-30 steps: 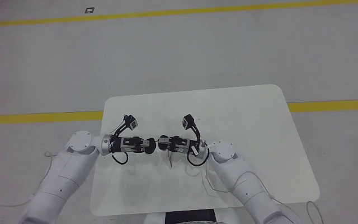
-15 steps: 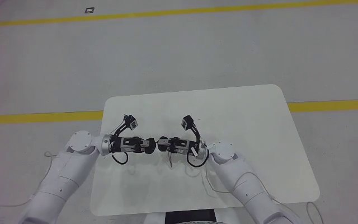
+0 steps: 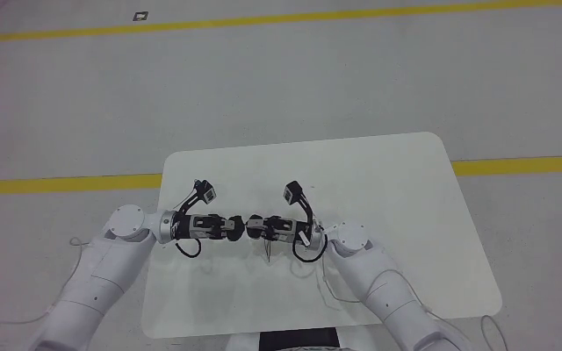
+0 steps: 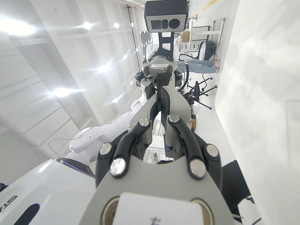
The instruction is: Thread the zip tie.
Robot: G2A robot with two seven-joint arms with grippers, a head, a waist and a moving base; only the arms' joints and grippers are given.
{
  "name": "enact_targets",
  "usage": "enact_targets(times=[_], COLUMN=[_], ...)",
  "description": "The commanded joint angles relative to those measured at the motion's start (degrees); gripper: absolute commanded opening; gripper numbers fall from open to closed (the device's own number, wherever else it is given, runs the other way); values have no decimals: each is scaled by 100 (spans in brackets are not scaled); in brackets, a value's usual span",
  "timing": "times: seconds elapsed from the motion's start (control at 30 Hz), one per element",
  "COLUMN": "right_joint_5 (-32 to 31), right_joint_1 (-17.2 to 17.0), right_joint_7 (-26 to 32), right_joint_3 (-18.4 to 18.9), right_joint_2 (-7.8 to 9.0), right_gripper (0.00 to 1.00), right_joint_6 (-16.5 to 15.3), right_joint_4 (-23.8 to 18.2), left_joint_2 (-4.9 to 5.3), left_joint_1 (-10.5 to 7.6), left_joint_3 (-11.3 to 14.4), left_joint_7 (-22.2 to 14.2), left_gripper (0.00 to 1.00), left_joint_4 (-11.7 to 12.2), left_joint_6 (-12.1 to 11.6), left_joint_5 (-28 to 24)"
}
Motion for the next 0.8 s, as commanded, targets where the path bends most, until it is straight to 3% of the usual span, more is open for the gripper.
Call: enact_targets(times=[0.0, 0.23, 0.27, 0.3, 0.77], right_joint_5=[4, 15, 16, 27, 15], right_joint_1=[3, 13, 13, 9, -230], right_joint_7=[7, 21, 15, -1, 13], right_joint_3=[-6, -23, -21, -15, 430], right_joint_2=[0, 2, 3, 3, 123], right_gripper=[0, 0, 33, 100, 100], right_joint_6=[0, 0, 0, 0, 0], right_joint_4=[4, 10, 13, 12, -263], left_joint_2=[0, 0, 0, 0, 0], left_joint_1=[0, 0, 0, 0, 0], left_joint_3=[0, 0, 0, 0, 0], left_joint_7=[0, 0, 0, 0, 0], left_gripper=[0, 0, 0, 0, 0], left_joint_4=[0, 0, 0, 0, 0], left_joint_6=[0, 0, 0, 0, 0], left_joint_5=[0, 0, 0, 0, 0])
